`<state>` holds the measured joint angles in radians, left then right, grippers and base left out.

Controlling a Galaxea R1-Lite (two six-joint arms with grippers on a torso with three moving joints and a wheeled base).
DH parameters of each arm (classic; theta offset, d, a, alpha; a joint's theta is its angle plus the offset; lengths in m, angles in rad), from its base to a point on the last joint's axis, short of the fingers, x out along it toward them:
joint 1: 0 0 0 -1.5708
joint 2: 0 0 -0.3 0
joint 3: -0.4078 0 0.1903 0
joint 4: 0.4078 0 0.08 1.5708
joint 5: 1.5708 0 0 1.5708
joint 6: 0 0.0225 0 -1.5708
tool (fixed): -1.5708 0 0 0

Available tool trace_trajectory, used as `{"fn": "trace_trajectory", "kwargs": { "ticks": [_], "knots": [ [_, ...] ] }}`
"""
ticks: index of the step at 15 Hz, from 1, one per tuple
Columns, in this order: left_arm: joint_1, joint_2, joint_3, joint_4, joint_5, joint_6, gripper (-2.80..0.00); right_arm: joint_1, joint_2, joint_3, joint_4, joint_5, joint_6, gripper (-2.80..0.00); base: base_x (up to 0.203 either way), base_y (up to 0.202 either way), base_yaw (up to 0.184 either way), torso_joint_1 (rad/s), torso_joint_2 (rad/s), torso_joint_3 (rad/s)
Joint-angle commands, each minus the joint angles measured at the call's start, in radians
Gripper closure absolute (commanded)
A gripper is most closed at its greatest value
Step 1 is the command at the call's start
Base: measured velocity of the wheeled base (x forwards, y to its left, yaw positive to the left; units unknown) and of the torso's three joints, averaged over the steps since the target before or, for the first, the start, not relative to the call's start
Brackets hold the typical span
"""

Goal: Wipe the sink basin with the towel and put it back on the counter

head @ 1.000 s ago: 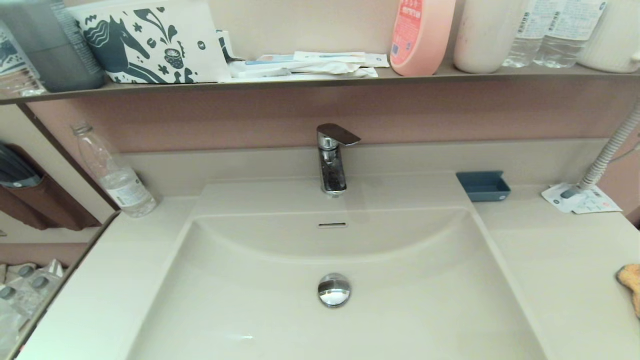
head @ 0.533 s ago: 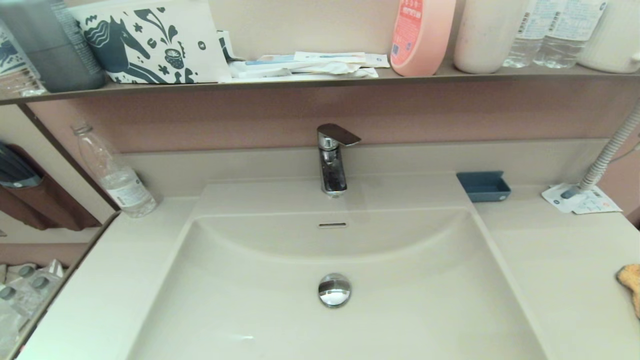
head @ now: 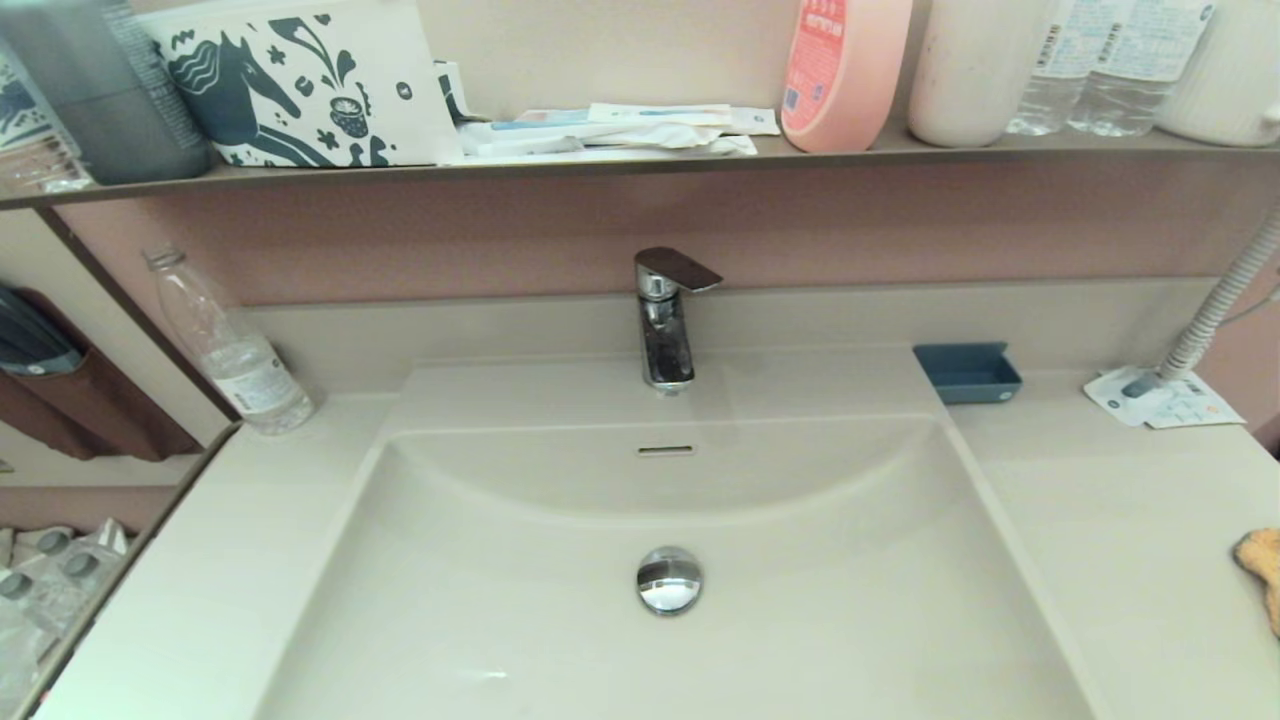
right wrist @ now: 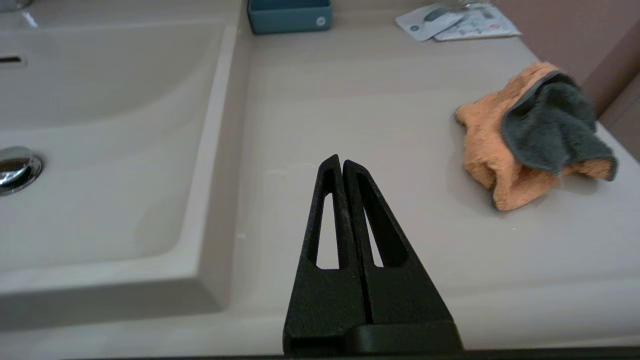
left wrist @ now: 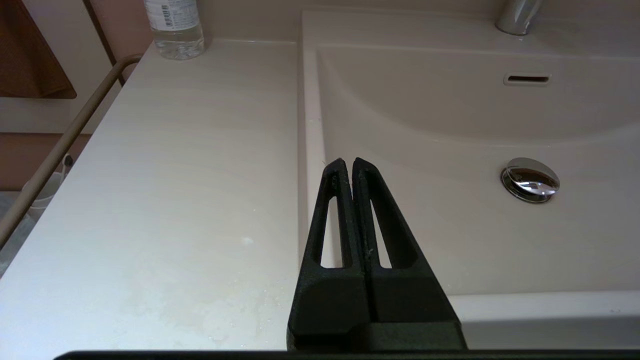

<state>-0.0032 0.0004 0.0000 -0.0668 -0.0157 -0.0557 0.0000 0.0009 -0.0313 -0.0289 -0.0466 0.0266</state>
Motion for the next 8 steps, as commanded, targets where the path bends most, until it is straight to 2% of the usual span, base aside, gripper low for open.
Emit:
{"fn": "trace_trajectory", "kwargs": {
  "ticks": [1,8],
  "knots": [
    [0.0,0.001,0.0,-0.001,-0.001,0.0,0.0,0.0,-0.001,0.027,-0.001,0.014,-0.002,0.0,0.0,0.0,0.0,0.0,0.0,0.0],
    [0.0,0.001,0.0,-0.001,0.0,-0.001,0.0,0.0,-0.001,0.031,0.017,0.022,0.006,0.0,0.0,0.0,0.0,0.0,0.0,0.0]
  ]
}}
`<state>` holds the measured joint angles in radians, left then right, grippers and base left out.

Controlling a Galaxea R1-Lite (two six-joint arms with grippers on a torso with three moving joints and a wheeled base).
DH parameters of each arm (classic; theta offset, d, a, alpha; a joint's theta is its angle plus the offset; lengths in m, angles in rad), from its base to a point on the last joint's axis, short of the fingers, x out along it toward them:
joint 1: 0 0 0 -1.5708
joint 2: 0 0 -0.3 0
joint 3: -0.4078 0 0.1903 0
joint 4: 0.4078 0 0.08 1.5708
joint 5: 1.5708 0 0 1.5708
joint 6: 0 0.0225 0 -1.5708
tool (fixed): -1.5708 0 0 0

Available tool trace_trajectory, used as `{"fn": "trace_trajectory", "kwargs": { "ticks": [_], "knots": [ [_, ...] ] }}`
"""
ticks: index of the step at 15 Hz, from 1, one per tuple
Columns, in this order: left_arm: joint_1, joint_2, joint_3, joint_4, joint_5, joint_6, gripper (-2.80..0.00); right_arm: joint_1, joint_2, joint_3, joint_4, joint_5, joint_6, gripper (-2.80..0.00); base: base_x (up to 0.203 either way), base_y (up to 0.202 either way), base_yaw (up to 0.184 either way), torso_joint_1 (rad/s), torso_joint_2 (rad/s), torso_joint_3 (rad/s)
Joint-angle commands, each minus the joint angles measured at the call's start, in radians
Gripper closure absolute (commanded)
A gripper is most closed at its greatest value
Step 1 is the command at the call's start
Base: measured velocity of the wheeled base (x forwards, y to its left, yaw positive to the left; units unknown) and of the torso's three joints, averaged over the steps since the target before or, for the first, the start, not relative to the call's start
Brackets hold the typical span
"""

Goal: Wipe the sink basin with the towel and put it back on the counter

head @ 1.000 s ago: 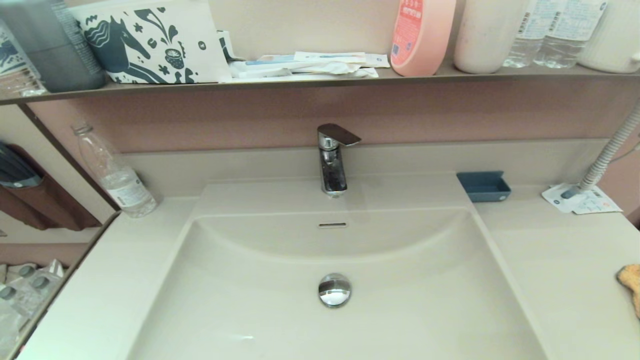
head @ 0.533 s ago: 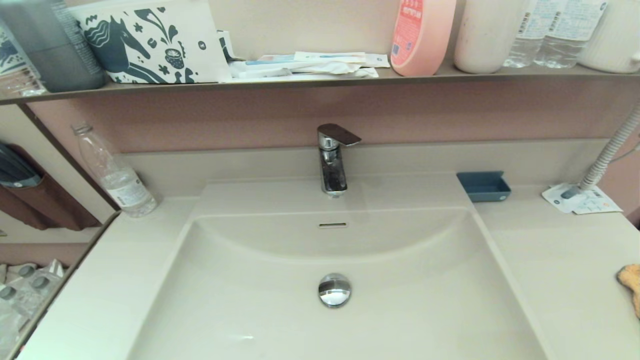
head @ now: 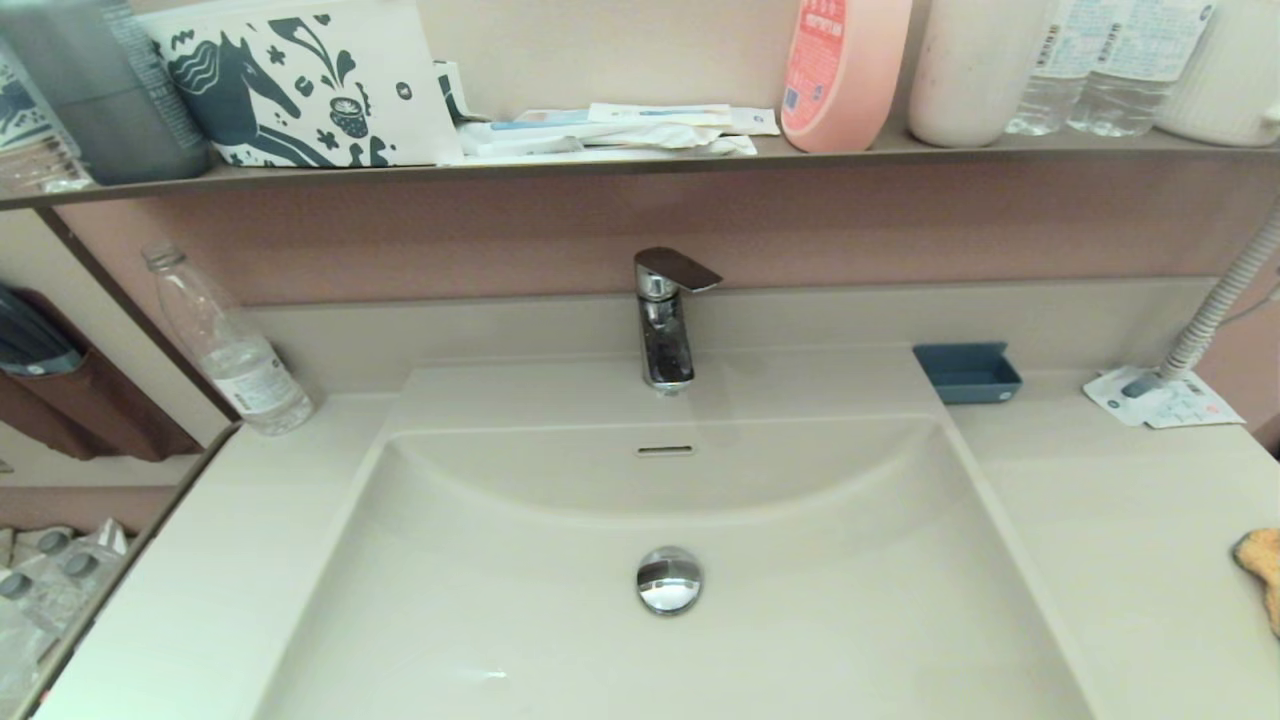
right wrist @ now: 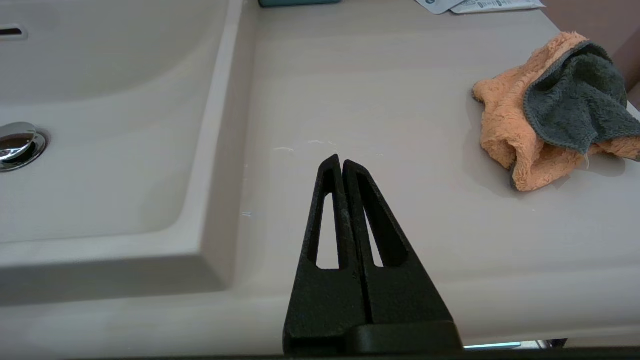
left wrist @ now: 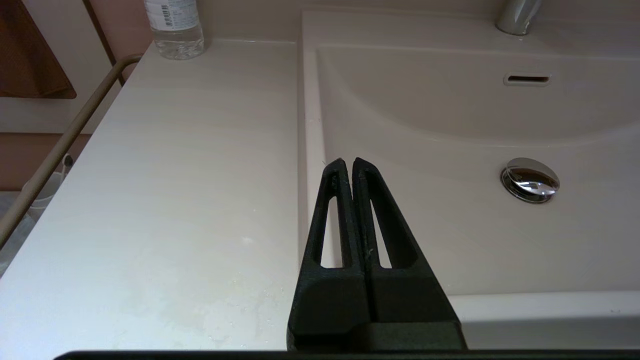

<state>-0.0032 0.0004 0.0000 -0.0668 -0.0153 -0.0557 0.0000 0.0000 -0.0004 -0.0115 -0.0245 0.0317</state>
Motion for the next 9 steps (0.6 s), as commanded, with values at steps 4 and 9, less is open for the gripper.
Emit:
{"fn": "trace_trajectory", "kwargs": {
  "ticks": [4,9],
  "knots": [
    [0.0,0.001,0.0,-0.001,0.0,-0.001,0.0,0.0,0.0,0.0,0.002,0.0,0.001,0.0,0.0,0.0,0.0,0.0,0.0,0.0],
    [0.0,0.001,0.0,-0.001,-0.001,-0.001,0.0,0.0,0.0,0.0,0.002,0.0,0.004,0.0,0.0,0.0,0.0,0.0,0.0,0.0]
  ]
}}
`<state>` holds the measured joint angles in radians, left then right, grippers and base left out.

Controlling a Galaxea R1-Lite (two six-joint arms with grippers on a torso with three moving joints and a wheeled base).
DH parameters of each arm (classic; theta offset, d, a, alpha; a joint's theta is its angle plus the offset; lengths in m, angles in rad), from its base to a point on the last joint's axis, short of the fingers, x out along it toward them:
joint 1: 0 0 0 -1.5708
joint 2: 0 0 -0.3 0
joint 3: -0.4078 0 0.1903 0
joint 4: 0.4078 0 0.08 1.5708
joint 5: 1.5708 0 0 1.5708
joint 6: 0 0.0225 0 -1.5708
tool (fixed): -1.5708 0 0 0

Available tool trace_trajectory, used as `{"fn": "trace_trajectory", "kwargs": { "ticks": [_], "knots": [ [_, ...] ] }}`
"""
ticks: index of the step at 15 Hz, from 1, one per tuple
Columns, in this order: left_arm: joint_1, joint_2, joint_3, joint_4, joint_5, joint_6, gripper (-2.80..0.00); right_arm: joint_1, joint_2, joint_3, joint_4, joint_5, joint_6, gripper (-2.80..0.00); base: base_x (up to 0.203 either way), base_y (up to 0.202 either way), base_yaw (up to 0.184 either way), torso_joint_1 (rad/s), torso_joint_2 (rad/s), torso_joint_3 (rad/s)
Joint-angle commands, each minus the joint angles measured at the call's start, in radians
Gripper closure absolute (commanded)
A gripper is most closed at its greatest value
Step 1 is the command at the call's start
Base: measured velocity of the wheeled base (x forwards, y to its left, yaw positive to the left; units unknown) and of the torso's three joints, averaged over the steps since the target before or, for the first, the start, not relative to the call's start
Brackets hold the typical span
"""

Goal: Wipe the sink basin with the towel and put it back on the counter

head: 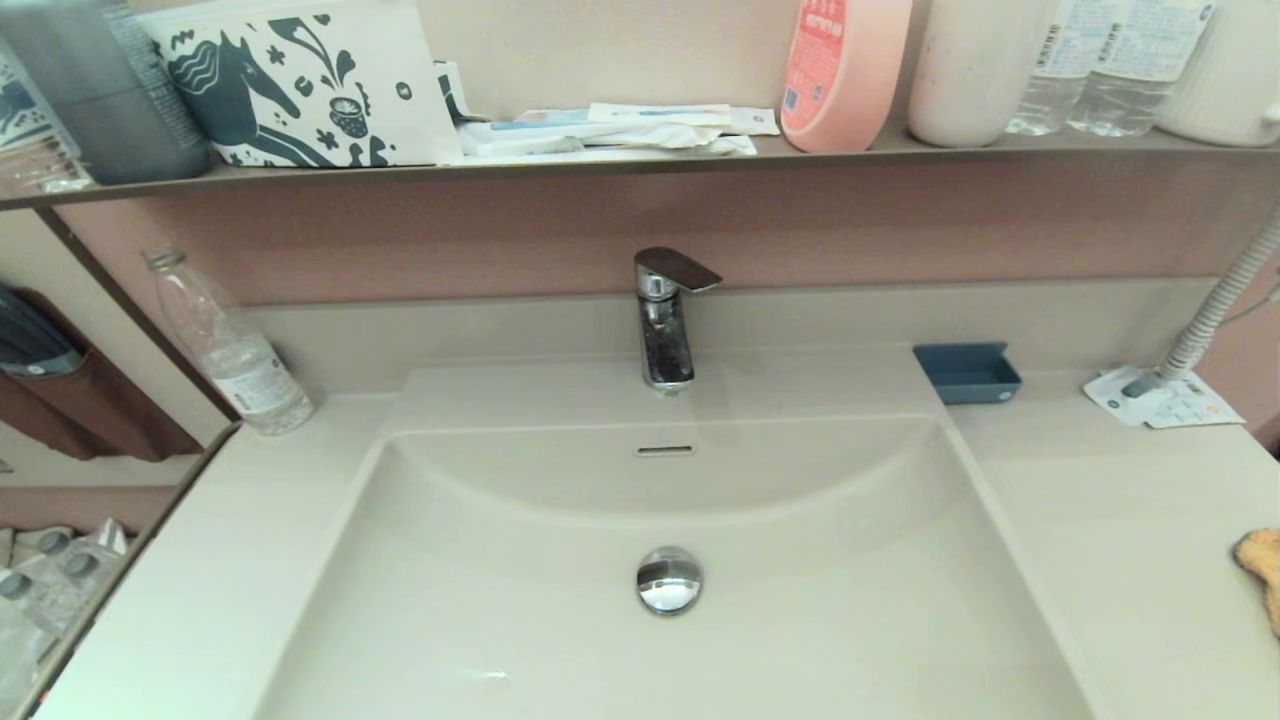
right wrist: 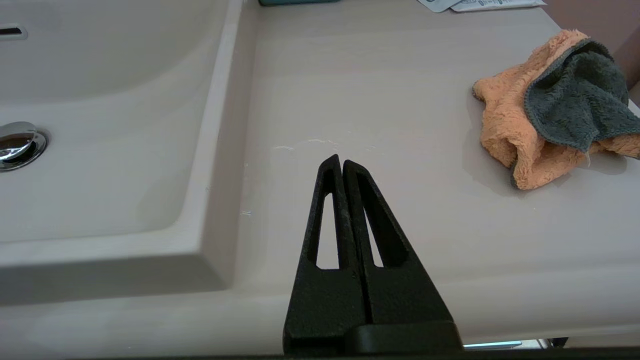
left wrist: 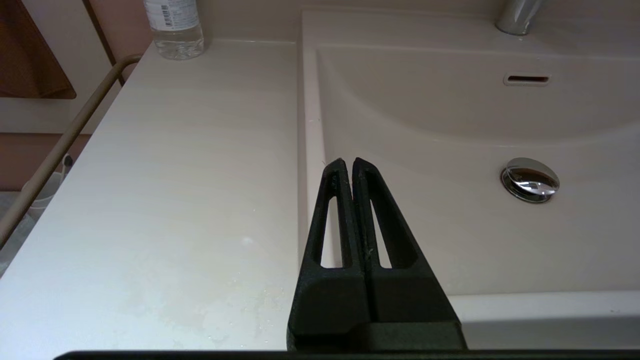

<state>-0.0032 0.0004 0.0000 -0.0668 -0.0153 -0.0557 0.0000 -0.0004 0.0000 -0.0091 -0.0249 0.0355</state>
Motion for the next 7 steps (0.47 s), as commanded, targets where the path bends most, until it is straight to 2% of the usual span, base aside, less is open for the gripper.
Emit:
{"fn": "trace_trajectory", "kwargs": {
  "ticks": [1,7],
  "knots": [
    [0.0,0.0,0.0,-0.001,0.0,-0.001,0.0,0.0,0.0,0.0,-0.002,-0.001,0.001,0.0,0.0,0.0,0.0,0.0,0.0,0.0],
    [0.0,0.001,0.0,-0.001,0.0,-0.001,0.0,0.0,0.0,0.0,0.0,-0.001,0.001,0.0,0.0,0.0,0.0,0.0,0.0,0.0]
  ]
}}
